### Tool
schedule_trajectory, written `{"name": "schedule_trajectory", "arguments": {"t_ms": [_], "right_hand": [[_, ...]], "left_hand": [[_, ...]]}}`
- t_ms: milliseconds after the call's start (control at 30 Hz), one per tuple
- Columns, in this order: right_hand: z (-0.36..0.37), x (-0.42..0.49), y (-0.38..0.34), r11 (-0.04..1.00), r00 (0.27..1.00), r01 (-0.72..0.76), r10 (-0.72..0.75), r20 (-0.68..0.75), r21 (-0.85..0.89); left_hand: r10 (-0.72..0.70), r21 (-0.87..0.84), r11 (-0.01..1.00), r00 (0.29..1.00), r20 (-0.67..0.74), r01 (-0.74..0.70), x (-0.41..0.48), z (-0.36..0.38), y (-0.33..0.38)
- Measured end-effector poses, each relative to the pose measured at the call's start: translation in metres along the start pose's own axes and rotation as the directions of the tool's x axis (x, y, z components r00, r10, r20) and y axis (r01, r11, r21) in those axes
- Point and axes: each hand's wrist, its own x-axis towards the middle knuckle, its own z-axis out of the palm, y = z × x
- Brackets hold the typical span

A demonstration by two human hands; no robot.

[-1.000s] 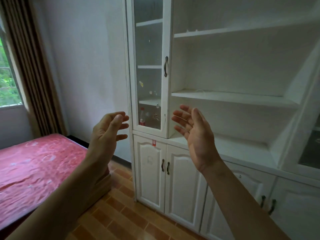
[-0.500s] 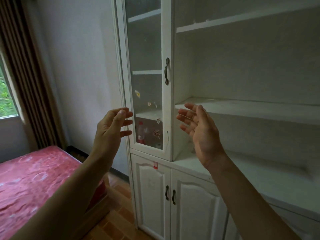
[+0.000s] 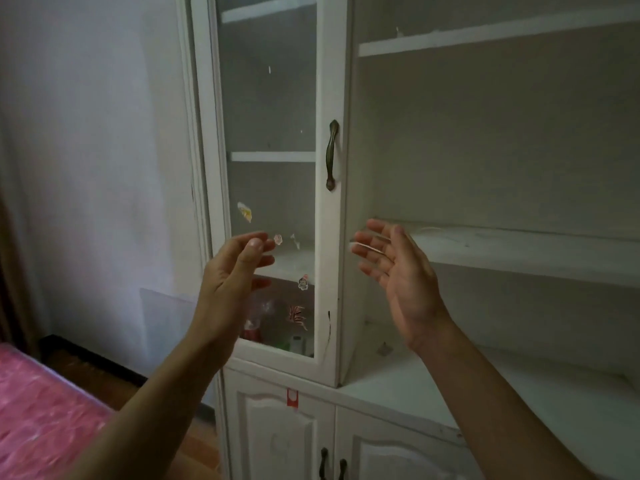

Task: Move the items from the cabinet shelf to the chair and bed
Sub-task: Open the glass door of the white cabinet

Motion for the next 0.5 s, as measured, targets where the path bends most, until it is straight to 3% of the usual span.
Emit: {"name": "schedule_trajectory", "arguments": {"t_ms": [200,500], "right_hand": [[0.013,0.061,0.025,0.997,0.997,0.009,-0.014,-0.071,-0.072],[0.007,0.122,0.047,0.999,0.994,0.042,-0.045,-0.1,-0.031]], "left_hand": [[0.0,-0.092,0.996,0.999,0.049,0.005,0.076,0.001,-0.036],[0.029,-0.113,0.993,0.995,0.093,-0.019,0.141,0.044,-0.054]]}}
